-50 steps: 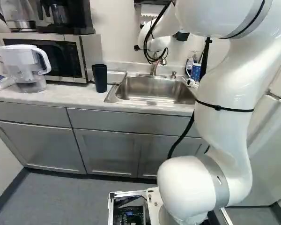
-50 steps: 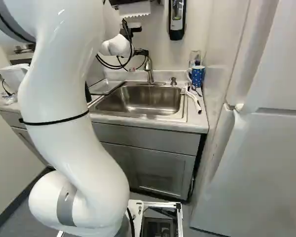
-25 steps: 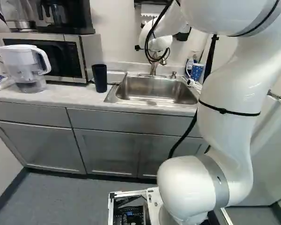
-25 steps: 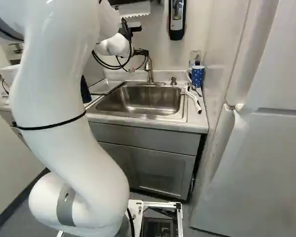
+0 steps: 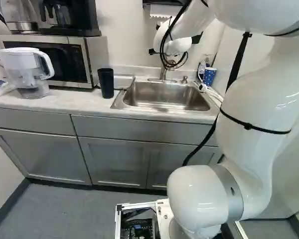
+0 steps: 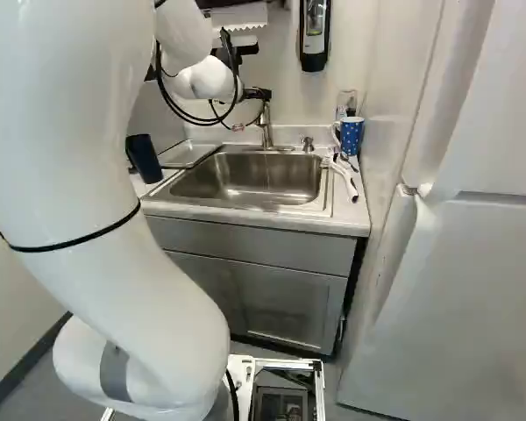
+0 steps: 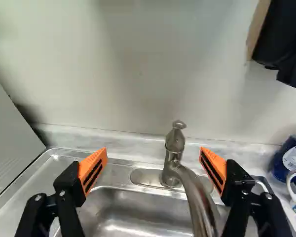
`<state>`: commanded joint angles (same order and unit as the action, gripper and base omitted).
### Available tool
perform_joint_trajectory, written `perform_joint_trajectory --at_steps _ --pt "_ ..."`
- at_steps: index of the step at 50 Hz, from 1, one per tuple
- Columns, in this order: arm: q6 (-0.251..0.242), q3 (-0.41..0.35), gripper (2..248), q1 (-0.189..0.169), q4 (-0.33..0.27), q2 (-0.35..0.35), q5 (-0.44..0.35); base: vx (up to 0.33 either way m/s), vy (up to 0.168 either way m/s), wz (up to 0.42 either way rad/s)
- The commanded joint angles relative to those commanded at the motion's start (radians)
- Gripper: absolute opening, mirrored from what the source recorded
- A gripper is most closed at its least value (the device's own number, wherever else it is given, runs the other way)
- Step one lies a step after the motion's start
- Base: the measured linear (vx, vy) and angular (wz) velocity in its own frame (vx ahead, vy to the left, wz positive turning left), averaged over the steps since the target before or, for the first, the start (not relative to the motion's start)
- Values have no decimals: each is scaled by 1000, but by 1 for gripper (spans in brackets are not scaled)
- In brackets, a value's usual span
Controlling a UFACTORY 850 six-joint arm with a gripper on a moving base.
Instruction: Rinse the cup and place it in the tray
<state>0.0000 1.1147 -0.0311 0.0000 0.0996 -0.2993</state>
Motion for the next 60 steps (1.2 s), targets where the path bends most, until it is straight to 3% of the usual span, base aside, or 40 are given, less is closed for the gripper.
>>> perform_joint_trajectory --at_steps 29,60 --pt "0 -137 247 -40 0 -135 36 0 0 0" --pt "0 -298 247 -54 0 -306 336 0 0 0"
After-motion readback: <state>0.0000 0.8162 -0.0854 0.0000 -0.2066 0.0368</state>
